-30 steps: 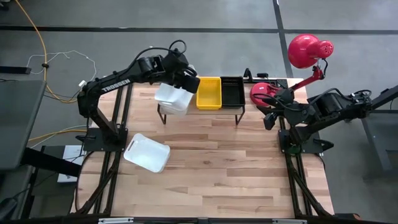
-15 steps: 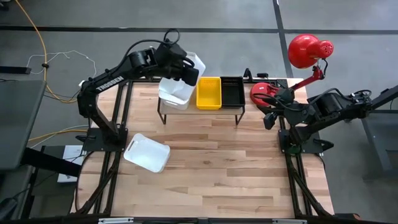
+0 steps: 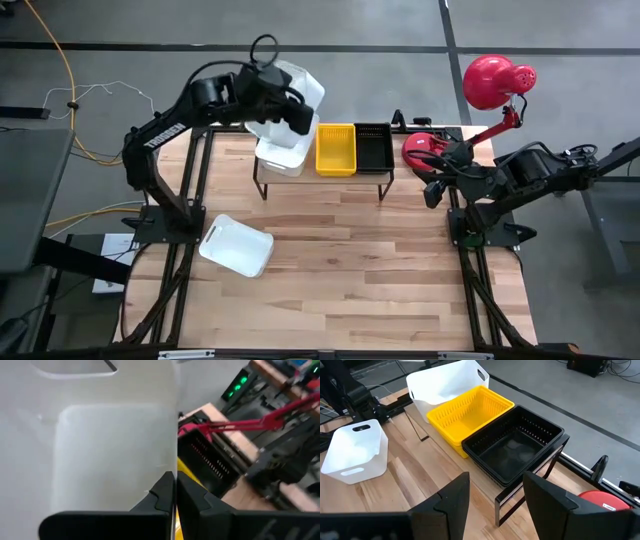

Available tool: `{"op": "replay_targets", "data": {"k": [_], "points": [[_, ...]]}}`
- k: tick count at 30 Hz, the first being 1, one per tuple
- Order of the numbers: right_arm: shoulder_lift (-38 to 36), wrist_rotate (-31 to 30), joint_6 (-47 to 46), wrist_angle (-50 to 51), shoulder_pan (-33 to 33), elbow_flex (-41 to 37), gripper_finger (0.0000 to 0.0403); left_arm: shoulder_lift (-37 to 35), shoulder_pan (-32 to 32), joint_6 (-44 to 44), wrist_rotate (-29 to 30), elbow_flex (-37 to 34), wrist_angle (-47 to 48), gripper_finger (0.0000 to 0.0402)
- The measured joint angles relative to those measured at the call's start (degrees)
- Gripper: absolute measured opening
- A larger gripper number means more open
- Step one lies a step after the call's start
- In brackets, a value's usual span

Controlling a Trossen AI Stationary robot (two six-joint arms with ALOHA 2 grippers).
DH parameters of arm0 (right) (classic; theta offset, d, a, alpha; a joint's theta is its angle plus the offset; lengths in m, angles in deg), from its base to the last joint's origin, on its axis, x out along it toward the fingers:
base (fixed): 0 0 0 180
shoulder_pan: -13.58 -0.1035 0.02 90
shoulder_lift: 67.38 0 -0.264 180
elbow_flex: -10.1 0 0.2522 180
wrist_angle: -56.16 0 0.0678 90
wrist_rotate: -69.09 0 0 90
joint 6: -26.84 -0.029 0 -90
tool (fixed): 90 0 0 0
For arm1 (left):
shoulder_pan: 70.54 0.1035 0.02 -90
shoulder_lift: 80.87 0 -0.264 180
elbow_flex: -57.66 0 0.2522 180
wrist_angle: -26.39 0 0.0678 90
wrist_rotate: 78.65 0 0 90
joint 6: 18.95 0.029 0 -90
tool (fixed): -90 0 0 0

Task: Stack baskets on shelf by color
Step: Stack the top white bin into the white bin on the shelf

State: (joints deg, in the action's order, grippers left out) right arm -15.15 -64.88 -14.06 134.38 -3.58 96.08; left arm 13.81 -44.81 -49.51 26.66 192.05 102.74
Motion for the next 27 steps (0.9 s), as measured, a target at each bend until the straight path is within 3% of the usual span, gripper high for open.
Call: {"op": "replay_targets", "data": {"k": [9,27], "points": [[0.0,0.0,0.5,0.0,0.0,0.0,0.0172,3.2,-5.9,-1.9,16.0,0.3,9.6,0.0],[0.0,0.0,0.5,0.0,0.0,0.0,0.0172,12.1,-9.2,-7.9,24.2,0.2,10.1,0.0]]}}
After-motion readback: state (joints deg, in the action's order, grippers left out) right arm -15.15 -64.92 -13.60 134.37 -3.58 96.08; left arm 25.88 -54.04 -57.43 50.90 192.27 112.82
